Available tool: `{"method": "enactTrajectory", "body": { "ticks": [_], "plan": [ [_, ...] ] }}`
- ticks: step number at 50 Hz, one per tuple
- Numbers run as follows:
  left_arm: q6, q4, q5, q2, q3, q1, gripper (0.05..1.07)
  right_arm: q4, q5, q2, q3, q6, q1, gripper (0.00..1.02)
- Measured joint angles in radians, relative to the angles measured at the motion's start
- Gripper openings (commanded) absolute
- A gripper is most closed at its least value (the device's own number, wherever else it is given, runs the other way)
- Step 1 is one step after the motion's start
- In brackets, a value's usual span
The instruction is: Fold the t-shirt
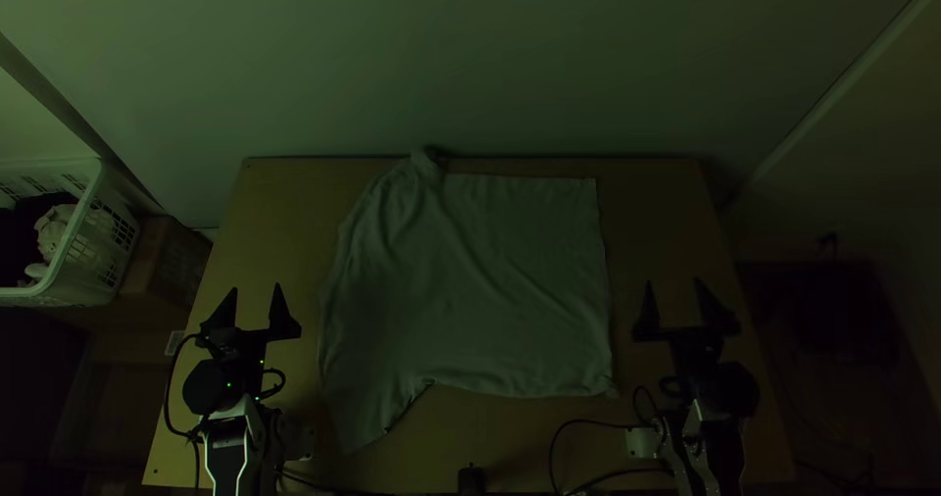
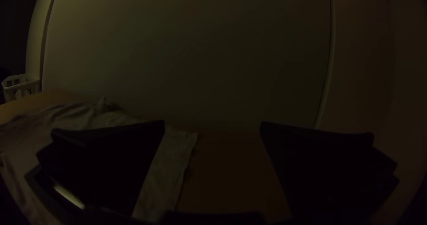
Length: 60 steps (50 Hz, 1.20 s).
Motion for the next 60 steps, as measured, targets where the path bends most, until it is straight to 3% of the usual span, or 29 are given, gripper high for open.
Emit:
{"method": "enactTrajectory", "body": {
  "ticks": [16, 39, 60],
  "plan": [
    [0.042, 0.071, 0.0, 0.232, 0.169, -0.007, 1.03, 0.099, 0.0, 0.286, 0.161, 0.0, 0.013, 0.98],
    [0.041, 0.092, 0.0, 0.754, 0.606, -0.108, 1.03, 0.109, -0.001, 0.75, 0.527, 0.005, 0.02, 0.98],
    [0.025, 0.058, 0.0, 1.115, 0.938, -0.225, 1.03, 0.103, -0.005, 1.099, 0.84, 0.083, 0.057, 0.98]
  ]
}}
